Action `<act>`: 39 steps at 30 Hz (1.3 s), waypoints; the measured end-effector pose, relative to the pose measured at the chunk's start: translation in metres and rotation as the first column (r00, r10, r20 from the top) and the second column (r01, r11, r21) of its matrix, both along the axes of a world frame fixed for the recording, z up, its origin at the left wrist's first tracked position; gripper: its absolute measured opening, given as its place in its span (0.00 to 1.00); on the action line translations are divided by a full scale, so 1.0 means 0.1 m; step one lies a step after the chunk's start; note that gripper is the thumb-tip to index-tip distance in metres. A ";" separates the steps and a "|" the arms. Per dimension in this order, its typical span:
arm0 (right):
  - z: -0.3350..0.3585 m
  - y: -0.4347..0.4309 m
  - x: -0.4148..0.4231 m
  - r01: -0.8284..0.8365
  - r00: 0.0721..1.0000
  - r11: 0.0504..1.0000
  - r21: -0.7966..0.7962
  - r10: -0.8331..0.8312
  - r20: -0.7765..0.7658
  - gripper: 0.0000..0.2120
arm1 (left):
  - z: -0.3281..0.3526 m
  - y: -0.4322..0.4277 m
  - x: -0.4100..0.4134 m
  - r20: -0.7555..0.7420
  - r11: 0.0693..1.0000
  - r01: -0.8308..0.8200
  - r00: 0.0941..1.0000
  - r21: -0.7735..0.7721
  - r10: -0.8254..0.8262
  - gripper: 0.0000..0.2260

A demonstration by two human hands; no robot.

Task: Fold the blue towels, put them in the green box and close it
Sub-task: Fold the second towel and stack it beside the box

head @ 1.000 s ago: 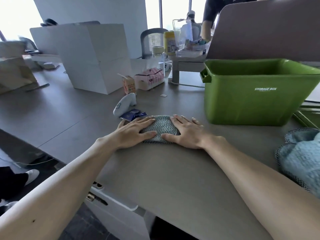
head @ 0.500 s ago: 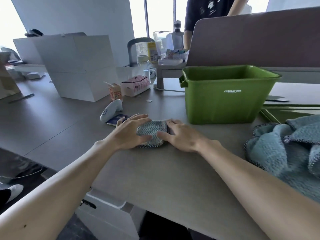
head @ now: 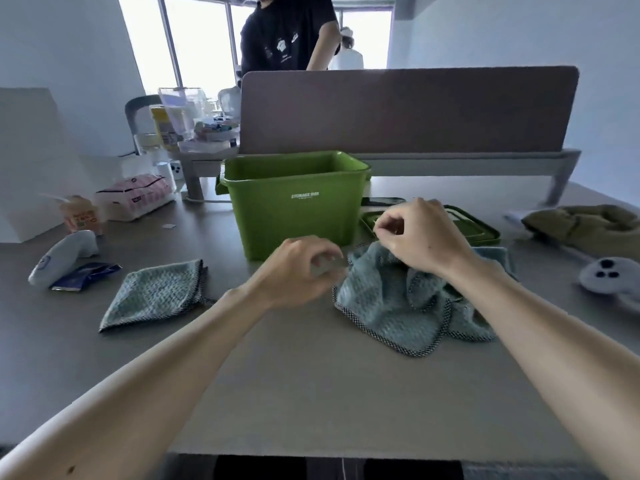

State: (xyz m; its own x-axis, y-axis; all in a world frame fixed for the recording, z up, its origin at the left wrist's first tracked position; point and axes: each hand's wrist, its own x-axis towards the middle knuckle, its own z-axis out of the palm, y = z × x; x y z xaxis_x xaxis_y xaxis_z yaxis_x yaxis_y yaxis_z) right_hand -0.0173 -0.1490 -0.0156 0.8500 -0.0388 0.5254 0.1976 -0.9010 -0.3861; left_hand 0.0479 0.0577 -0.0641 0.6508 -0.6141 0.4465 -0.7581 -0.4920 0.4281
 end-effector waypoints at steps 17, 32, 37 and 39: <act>-0.08 -0.59 -0.09 0.090 0.995 0.996 0.023 -0.089 -0.042 0.05 | 0.01 -0.87 0.05 -0.001 0.995 0.005 1.000 -0.104 -0.005 0.13; 0.87 -0.42 -0.07 -0.030 0.983 0.994 0.101 0.011 0.181 0.04 | 0.94 -0.90 -0.23 -0.307 0.789 0.183 0.851 -0.586 -0.425 0.13; 1.10 -0.22 -0.07 -0.101 0.973 0.987 0.122 0.072 0.220 0.05 | 1.11 -0.80 -0.28 -0.259 0.748 0.126 0.889 -0.651 -0.376 0.16; 1.17 -0.12 -0.07 -0.125 0.969 0.985 0.118 0.095 0.229 0.05 | 1.19 -0.68 -0.27 -0.243 0.729 0.077 0.915 -0.680 -0.323 0.15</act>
